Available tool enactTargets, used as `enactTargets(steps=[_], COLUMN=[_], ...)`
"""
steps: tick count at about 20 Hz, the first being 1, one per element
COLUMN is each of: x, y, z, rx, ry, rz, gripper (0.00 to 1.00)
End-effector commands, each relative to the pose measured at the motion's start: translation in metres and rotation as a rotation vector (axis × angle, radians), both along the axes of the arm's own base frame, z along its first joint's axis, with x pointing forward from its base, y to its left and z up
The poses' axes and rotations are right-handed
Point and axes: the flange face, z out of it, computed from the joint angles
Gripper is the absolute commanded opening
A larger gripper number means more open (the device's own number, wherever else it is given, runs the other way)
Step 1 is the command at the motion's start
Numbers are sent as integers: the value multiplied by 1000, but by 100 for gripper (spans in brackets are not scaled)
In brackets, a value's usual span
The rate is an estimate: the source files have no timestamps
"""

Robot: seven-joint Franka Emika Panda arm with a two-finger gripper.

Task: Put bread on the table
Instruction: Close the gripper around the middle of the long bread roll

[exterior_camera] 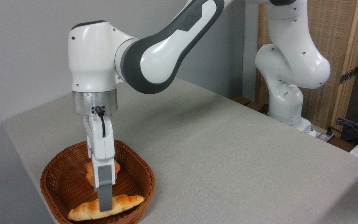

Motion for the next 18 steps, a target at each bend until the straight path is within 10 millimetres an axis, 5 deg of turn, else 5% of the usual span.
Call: enactTargets(steps=[1,18], x=[0,5], y=[5,-5], z=[15,-17], rx=[-19,9], ry=[-26,31], rz=[11,-66], gripper=[100,100])
